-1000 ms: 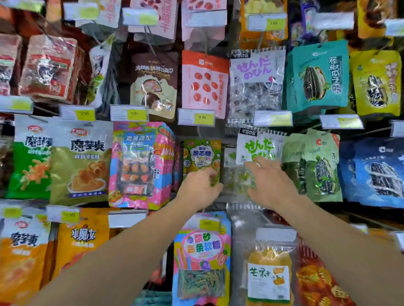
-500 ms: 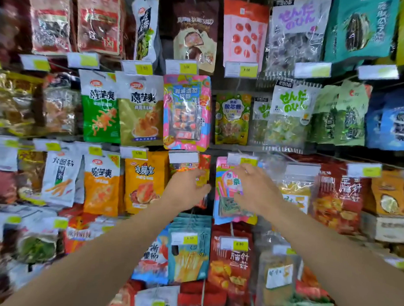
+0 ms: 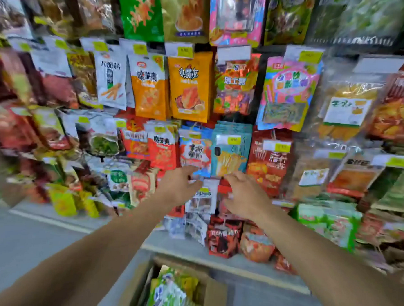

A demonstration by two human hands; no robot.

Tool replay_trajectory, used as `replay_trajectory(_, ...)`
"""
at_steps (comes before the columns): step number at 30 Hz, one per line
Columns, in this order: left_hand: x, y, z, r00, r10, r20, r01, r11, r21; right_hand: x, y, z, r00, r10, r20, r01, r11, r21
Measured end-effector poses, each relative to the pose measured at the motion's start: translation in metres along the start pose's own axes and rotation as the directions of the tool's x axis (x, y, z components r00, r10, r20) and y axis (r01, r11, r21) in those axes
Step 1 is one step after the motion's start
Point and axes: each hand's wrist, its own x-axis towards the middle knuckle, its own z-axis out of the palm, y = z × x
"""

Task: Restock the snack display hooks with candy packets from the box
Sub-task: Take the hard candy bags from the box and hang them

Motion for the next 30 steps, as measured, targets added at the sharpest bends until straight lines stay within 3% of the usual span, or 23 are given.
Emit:
replay_trajectory(6, -0.041, -0.095, 0.042, 0.975, -0.169, 0.146, 0.179, 0.982, -0.062, -0.005, -0.043, 0.110, 0.982, 0.012, 0.188, -0.030, 0.995, 0.094)
replay_trajectory(13, -0.037, -0.226, 0.090, 0.906, -0.279, 0.319, 0.335, 0.933, -0.135, 0.021, -0.094, 0.230, 0.902, 0.093, 0.421, -0.168, 0.975, 0.145)
replay_trajectory(20, -0.027, -0.345, 0.156, 0.798, -0.356, 0.486, 0.454, 0.886, -0.096, 0.057, -0.128, 0.342, 0.789, 0.233, 0.569, -0.359, 0.926, 0.118)
replay_trajectory(30, -0.023, -0.447, 0.311, 0.614, -0.486, 0.622, 0.700, 0.700, -0.145, 0.077, -0.108, 0.527, 0.615, 0.292, 0.733, -0.500, 0.863, 0.075)
